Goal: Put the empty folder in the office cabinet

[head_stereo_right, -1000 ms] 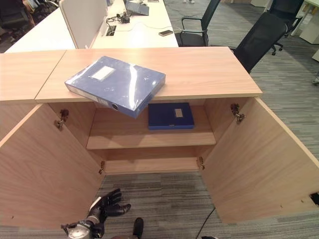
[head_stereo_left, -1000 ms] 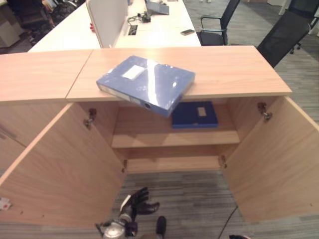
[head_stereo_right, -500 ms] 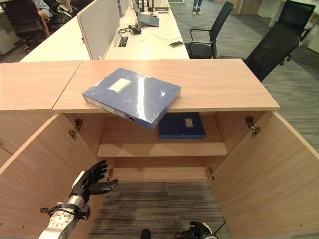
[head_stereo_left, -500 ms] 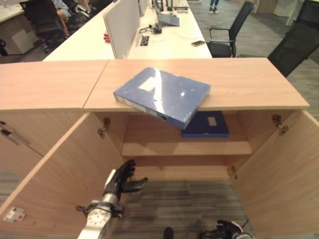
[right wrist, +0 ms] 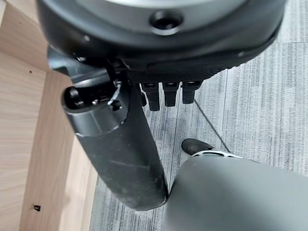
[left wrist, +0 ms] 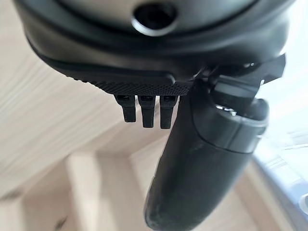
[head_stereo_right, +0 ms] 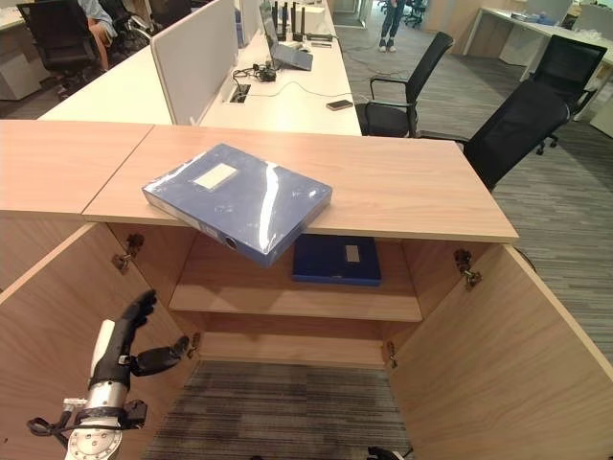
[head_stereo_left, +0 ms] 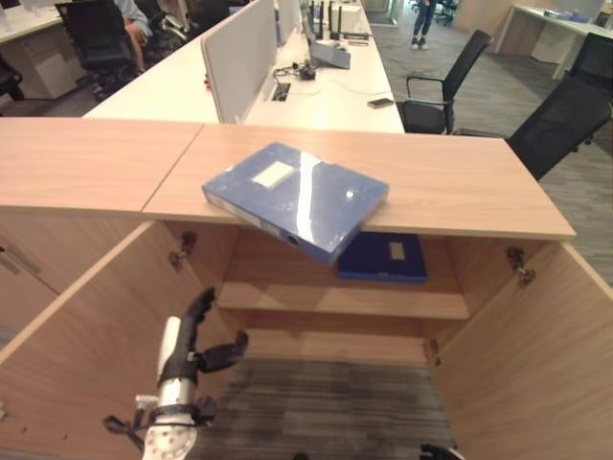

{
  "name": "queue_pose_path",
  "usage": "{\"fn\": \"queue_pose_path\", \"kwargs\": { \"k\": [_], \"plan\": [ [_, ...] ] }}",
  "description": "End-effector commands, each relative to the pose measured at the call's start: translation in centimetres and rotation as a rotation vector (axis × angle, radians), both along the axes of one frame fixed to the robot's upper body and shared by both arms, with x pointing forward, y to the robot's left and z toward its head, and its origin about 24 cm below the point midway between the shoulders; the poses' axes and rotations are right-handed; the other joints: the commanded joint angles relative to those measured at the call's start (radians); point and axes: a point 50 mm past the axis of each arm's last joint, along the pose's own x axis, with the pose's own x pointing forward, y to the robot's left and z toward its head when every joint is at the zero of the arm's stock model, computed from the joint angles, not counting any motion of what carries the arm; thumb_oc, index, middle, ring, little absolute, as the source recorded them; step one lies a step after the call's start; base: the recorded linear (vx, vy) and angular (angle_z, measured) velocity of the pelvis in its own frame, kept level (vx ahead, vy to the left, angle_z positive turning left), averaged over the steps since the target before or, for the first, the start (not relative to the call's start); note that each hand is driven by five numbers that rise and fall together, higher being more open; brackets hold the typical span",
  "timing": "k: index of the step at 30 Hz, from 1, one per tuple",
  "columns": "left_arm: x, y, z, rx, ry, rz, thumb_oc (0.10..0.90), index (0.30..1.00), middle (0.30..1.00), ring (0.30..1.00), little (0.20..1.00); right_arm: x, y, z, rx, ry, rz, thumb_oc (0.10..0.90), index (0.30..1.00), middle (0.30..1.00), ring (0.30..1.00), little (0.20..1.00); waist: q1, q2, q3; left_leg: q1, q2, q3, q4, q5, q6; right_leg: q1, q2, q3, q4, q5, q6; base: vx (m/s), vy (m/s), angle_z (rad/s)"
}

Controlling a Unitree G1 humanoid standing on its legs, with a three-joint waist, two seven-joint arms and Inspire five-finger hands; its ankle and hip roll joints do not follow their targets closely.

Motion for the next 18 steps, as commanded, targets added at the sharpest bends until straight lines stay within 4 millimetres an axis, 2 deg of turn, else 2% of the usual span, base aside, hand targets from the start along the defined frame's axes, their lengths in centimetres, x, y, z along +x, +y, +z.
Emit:
{"fn": "queue_pose_path", "kwargs": {
  "k": [1, 2, 3, 4, 5, 7, 11, 18],
  "plan": [
    [4.4, -2.6, 9.7, 0.315, -0.488, -0.236, 0.800, 0.900, 0.900, 0.900, 0.900, 2.0, 0.2, 0.4, -0.038, -0.042, 0.073, 0.800, 0.900, 0.900, 0.900, 0.900, -0.016, -0.011, -0.053, 0.009, -0.021, 0.028, -0.006, -0.105, -0.012, 0.030, -0.004, 0.007, 0.008, -0.094, 0.036, 0.04, -0.015, 0.07],
    [5.1, -3.5, 10.6, 0.373, -0.525, -0.295, 0.800, 0.900, 0.900, 0.900, 0.900, 2.2, 0.2, 0.4, -0.040, -0.041, 0.076, 0.800, 0.900, 0.900, 0.900, 0.900, -0.020, -0.009, -0.057, 0.012, -0.020, 0.028, -0.006, -0.106, -0.012, 0.033, -0.004, 0.008, 0.008, -0.095, 0.036, 0.04, -0.015, 0.04],
    [5.1, -3.6, 10.6, 0.374, -0.526, -0.296, 0.800, 0.900, 0.900, 0.900, 0.900, 2.2, 0.3, 0.4, -0.040, -0.042, 0.075, 0.800, 0.900, 0.900, 0.900, 0.900, -0.019, -0.010, -0.056, 0.012, -0.020, 0.028, -0.006, -0.106, -0.012, 0.033, -0.004, 0.008, 0.008, -0.095, 0.036, 0.00, 0.000, 0.00],
    [5.6, -4.9, 12.5, 0.499, -0.607, -0.383, 0.800, 0.900, 0.900, 0.900, 0.900, 2.2, 0.4, 0.3, -0.041, -0.031, 0.094, 0.800, 0.900, 0.900, 0.900, 0.900, -0.031, -0.001, -0.068, 0.016, -0.020, 0.030, -0.006, -0.108, -0.011, 0.033, -0.002, 0.012, 0.008, -0.094, 0.035, -0.01, 0.003, -0.06],
    [5.6, -5.0, 12.5, 0.503, -0.609, -0.385, 0.800, 0.900, 0.900, 0.900, 0.900, 2.3, 0.5, 0.3, -0.039, -0.033, 0.092, 0.800, 0.900, 0.900, 0.900, 0.900, -0.029, -0.002, -0.065, 0.013, -0.021, 0.031, -0.006, -0.099, -0.011, 0.029, -0.003, 0.011, 0.009, -0.087, 0.035, 0.04, 0.002, -0.07],
    [6.0, -6.4, 14.3, 0.644, -0.703, -0.459, 0.800, 0.900, 0.900, 0.900, 0.900, 2.1, 0.8, 0.2, -0.029, -0.023, 0.108, 0.800, 0.900, 0.900, 0.900, 0.900, -0.042, 0.005, -0.079, 0.019, -0.021, 0.035, -0.006, -0.105, -0.011, 0.031, -0.001, 0.019, 0.007, -0.087, 0.034, 0.01, 0.008, -0.09],
    [6.5, -7.8, 15.5, 0.758, -0.770, -0.523, 0.800, 0.900, 0.900, 0.900, 0.900, 1.6, 0.7, 0.1, -0.030, -0.011, 0.107, 0.800, 0.900, 0.900, 0.900, 0.900, -0.059, 0.012, -0.095, 0.028, -0.020, 0.045, -0.006, -0.112, -0.010, 0.032, 0.002, 0.030, 0.007, -0.088, 0.034, 0.02, 0.005, -0.16],
    [7.9, -10.4, 16.2, 0.860, -0.815, -0.647, 0.800, 0.900, 0.900, 0.900, 0.900, 0.6, 0.1, -0.1, -0.047, 0.022, 0.101, 0.800, 0.900, 0.900, 0.900, 0.900, -0.084, 0.018, -0.118, 0.042, -0.018, 0.058, -0.006, -0.122, -0.010, 0.039, 0.006, 0.046, 0.007, -0.090, 0.035, 0.02, 0.001, -0.11]
  ]
}}
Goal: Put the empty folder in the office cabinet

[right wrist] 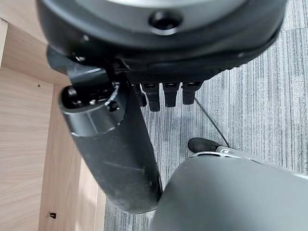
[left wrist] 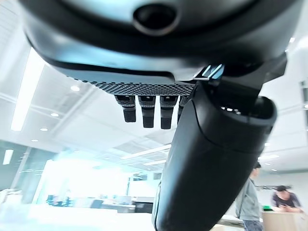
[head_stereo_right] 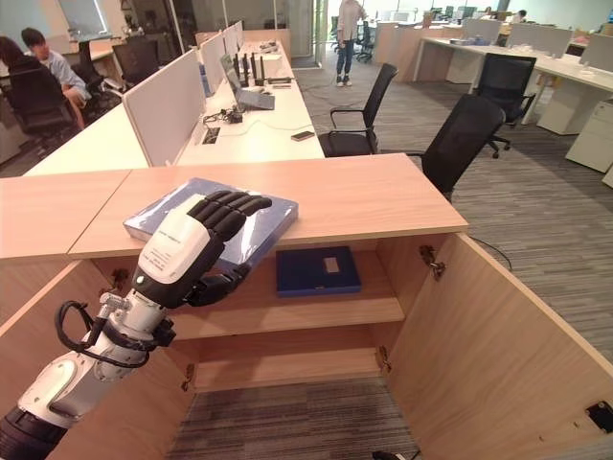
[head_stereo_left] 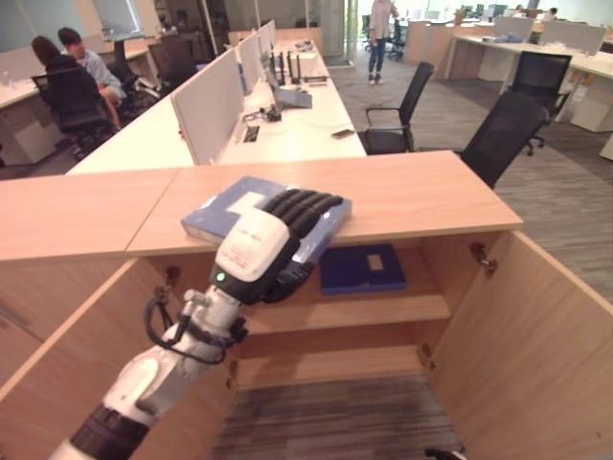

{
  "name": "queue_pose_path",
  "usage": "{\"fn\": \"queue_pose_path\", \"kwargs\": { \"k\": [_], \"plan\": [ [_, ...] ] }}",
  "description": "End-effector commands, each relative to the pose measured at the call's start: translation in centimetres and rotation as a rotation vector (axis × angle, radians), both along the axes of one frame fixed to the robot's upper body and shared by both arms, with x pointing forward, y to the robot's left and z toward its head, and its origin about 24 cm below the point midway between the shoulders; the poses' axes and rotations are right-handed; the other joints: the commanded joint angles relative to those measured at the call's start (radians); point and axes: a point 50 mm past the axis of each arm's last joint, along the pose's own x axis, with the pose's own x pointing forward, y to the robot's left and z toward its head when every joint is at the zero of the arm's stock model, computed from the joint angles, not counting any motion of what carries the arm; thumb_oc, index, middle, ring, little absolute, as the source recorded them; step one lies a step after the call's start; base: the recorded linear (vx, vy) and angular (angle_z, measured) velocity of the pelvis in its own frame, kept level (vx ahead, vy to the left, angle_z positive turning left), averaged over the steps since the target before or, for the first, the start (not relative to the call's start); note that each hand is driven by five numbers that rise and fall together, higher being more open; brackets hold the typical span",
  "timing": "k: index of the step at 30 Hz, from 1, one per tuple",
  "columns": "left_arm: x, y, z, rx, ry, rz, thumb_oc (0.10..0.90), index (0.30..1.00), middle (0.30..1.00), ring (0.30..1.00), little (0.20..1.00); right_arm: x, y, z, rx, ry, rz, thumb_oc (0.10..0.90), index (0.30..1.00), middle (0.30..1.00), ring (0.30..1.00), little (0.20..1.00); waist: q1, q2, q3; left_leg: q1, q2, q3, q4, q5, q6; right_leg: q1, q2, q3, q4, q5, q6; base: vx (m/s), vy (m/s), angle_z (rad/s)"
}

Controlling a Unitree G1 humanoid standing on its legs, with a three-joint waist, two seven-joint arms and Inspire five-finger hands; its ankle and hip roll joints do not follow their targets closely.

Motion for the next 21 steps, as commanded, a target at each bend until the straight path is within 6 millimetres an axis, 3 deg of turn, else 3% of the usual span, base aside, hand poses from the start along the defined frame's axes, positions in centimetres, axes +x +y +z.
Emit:
{"fn": "queue_pose_path", "kwargs": {
  "k": [1, 10, 21],
  "plan": [
    [1.4, -0.6, 4.9, 0.013, -0.232, -0.045, 0.800, 0.900, 0.900, 0.900, 0.900, 1.7, 0.9, 0.2, 0.002, -0.039, 0.045, 0.800, 0.900, 0.900, 0.900, 0.900, -0.005, -0.044, -0.018, 0.018, -0.028, 0.010, -0.002, -0.118, -0.007, 0.037, -0.002, 0.002, 0.008, -0.107, 0.048, 0.00, 0.003, -0.08],
    [2.4, -0.3, 3.9, 0.049, -0.175, -0.007, 0.800, 0.900, 0.900, 0.900, 0.900, 1.7, 0.8, 0.2, 0.008, -0.043, 0.036, 0.800, 0.900, 0.900, 0.900, 0.900, -0.011, -0.044, -0.026, 0.024, -0.026, 0.019, -0.002, -0.122, -0.007, 0.037, 0.000, 0.014, 0.008, -0.103, 0.049, 0.00, 0.001, -0.03],
    [2.1, 3.3, 4.7, 0.046, -0.249, 0.162, 0.800, 0.900, 0.900, 0.900, 0.900, 1.2, 1.2, 0.0, 0.020, -0.029, 0.042, 0.800, 0.900, 0.900, 0.900, 0.900, -0.003, -0.044, -0.031, 0.034, -0.023, 0.023, -0.002, -0.128, -0.011, 0.042, 0.002, 0.023, 0.008, -0.107, 0.048, 0.00, 0.002, -0.05]
  ]
}}
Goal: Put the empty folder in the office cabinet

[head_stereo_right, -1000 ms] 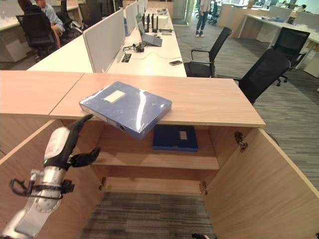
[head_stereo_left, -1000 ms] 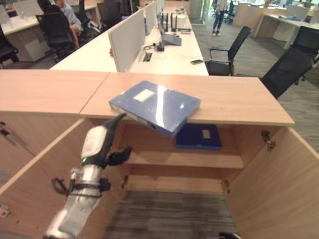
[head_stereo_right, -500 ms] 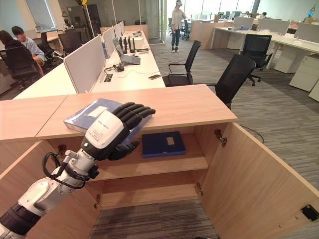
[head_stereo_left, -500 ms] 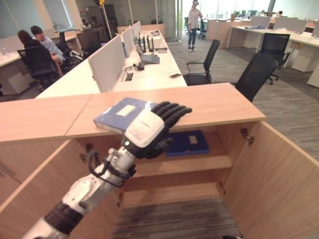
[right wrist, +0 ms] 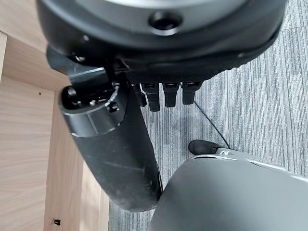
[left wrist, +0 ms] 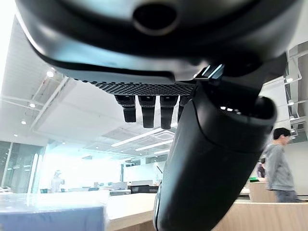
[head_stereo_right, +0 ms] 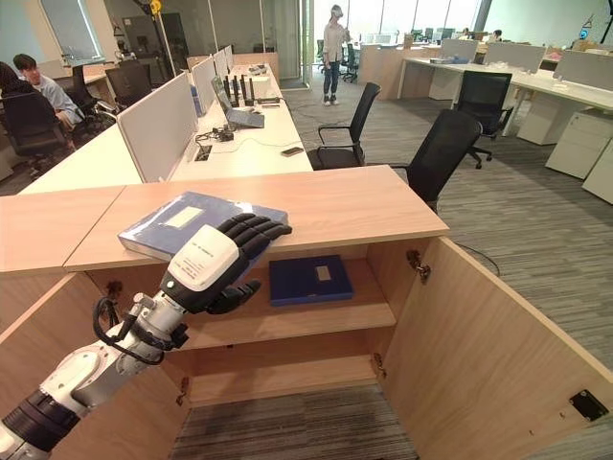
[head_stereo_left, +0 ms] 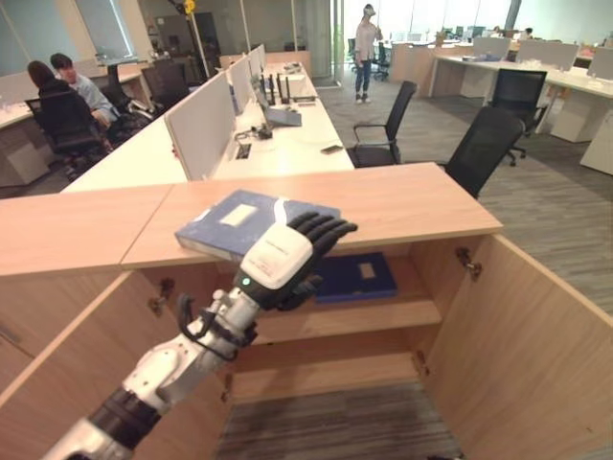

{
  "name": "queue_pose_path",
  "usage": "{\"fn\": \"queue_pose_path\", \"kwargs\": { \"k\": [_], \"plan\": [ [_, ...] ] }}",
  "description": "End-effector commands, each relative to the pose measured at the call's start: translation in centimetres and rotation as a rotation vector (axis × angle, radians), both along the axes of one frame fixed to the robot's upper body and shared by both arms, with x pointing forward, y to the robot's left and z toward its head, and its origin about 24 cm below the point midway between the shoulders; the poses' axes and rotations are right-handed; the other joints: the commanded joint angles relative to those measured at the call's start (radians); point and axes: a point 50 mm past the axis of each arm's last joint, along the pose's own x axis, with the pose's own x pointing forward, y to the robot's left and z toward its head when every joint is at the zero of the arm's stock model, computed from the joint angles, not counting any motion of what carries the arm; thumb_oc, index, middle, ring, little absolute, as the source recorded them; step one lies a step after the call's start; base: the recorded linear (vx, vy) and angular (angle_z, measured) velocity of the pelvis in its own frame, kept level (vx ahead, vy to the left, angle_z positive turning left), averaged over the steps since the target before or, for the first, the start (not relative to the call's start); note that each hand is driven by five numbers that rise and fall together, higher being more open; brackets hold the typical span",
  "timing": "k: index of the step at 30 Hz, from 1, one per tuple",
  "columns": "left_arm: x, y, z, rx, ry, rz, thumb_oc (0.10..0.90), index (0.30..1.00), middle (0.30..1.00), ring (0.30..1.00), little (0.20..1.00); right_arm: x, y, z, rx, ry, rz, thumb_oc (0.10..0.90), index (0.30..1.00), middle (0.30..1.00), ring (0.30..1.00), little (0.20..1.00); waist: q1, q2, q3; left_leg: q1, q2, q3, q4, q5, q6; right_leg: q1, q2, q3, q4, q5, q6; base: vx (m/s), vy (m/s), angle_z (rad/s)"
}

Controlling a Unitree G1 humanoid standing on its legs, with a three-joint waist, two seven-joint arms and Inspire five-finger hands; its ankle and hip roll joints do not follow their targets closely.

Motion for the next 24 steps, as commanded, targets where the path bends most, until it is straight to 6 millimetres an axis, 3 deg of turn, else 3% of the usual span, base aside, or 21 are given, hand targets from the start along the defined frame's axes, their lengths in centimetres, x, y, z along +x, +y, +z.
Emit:
{"fn": "queue_pose_path", "kwargs": {
  "k": [1, 3, 7, 24],
  "plan": [
    [1.0, 2.2, 6.6, -0.034, -0.306, 0.073, 0.800, 0.900, 0.900, 0.900, 0.900, 1.5, 1.1, 0.1, 0.018, -0.034, 0.041, 0.800, 0.900, 0.900, 0.900, 0.900, 0.000, -0.041, -0.008, 0.033, -0.031, -0.003, -0.002, -0.127, -0.011, 0.053, -0.007, -0.008, 0.008, -0.116, 0.058, 0.00, 0.000, 0.00],
    [0.9, 3.7, 6.6, -0.016, -0.328, 0.144, 0.800, 0.900, 0.900, 0.900, 0.900, 1.4, 1.1, 0.0, 0.021, -0.031, 0.041, 0.800, 0.900, 0.900, 0.900, 0.900, 0.002, -0.041, -0.010, 0.035, -0.031, -0.002, -0.002, -0.129, -0.012, 0.053, -0.006, -0.006, 0.008, -0.115, 0.060, 0.00, 0.000, 0.00],
    [1.3, 4.6, 6.5, -0.004, -0.333, 0.195, 0.800, 0.900, 0.900, 0.900, 0.900, 1.3, 0.9, 0.1, 0.015, -0.029, 0.044, 0.800, 0.900, 0.900, 0.900, 0.900, 0.001, -0.041, -0.010, 0.037, -0.031, -0.001, -0.002, -0.129, -0.013, 0.055, -0.006, -0.005, 0.008, -0.116, 0.059, 0.00, 0.000, 0.00],
    [3.0, 5.8, 4.1, 0.016, -0.221, 0.290, 0.800, 0.900, 0.900, 0.900, 0.900, 1.4, 0.4, 0.2, 0.003, -0.034, 0.050, 0.800, 0.900, 0.900, 0.900, 0.900, -0.013, -0.039, -0.011, 0.041, -0.030, 0.010, -0.002, -0.132, -0.011, 0.056, -0.007, 0.004, 0.008, -0.115, 0.060, 0.00, 0.000, -0.01]
  ]
}}
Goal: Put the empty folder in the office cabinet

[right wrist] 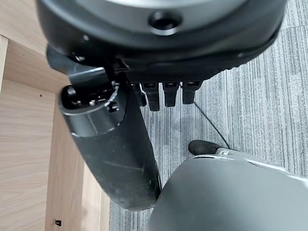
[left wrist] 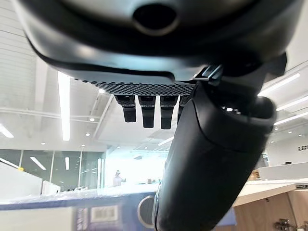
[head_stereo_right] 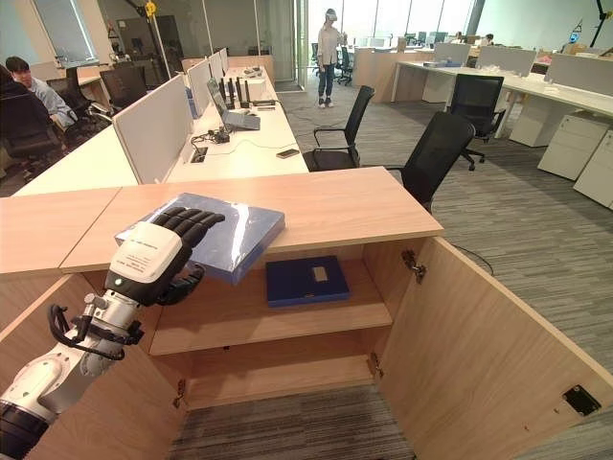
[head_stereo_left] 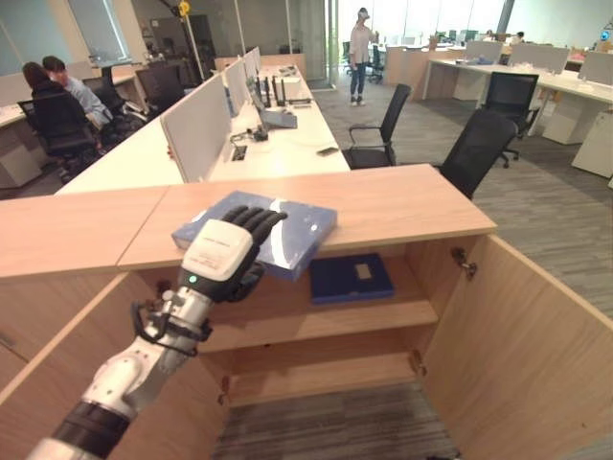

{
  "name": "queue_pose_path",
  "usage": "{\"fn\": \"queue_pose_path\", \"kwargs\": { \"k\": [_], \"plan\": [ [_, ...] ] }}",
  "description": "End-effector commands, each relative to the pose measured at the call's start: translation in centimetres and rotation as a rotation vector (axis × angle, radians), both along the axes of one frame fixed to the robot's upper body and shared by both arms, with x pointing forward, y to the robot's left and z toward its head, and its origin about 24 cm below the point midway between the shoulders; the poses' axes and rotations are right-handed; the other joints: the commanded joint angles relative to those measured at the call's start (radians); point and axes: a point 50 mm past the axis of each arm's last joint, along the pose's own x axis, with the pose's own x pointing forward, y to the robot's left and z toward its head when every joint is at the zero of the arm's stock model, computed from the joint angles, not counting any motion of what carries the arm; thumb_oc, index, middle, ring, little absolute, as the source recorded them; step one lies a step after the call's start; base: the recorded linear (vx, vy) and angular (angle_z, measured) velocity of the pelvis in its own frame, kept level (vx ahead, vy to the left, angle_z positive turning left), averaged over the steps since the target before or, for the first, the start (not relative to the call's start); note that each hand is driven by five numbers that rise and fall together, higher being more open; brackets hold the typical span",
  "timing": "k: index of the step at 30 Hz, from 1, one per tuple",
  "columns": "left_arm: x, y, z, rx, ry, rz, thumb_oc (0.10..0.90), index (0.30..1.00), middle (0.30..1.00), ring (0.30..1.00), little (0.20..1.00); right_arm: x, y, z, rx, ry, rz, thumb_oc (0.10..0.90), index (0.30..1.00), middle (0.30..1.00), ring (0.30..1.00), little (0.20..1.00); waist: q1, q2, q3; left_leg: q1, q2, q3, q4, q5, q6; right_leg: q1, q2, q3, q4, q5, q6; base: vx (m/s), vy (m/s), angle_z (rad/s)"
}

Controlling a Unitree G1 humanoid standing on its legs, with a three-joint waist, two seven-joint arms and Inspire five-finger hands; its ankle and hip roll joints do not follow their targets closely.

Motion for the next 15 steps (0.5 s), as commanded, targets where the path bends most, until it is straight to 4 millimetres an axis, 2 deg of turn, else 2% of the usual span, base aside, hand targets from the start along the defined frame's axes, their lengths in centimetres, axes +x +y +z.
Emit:
{"fn": "queue_pose_path", "kwargs": {
  "k": [1, 8, 15],
  "plan": [
    [2.6, -0.3, 5.3, -0.025, -0.245, 0.004, 0.800, 0.900, 0.900, 0.900, 0.900, 1.7, 0.2, 0.3, -0.007, -0.035, 0.046, 0.800, 0.900, 0.900, 0.900, 0.900, -0.015, -0.035, -0.008, 0.041, -0.030, 0.003, -0.001, -0.128, -0.004, 0.062, -0.008, -0.004, 0.008, -0.119, 0.059, 0.00, 0.000, 0.00],
    [3.3, -0.1, 3.7, -0.044, -0.168, 0.041, 0.800, 0.900, 0.900, 0.900, 0.900, 1.7, 0.1, 0.3, -0.010, -0.040, 0.043, 0.800, 0.900, 0.900, 0.900, 0.900, -0.021, -0.036, -0.010, 0.043, -0.030, 0.009, -0.001, -0.130, -0.002, 0.061, -0.008, 0.003, 0.008, -0.118, 0.059, 0.00, 0.001, -0.01],
    [3.9, 0.0, 3.1, -0.051, -0.143, 0.066, 0.800, 0.900, 0.900, 0.900, 0.900, 1.7, -0.1, 0.3, -0.017, -0.036, 0.046, 0.800, 0.900, 0.900, 0.900, 0.900, -0.026, -0.038, -0.012, 0.044, -0.028, 0.015, -0.001, -0.131, -0.002, 0.060, -0.008, 0.006, 0.008, -0.116, 0.060, 0.00, 0.001, -0.07]
  ]
}}
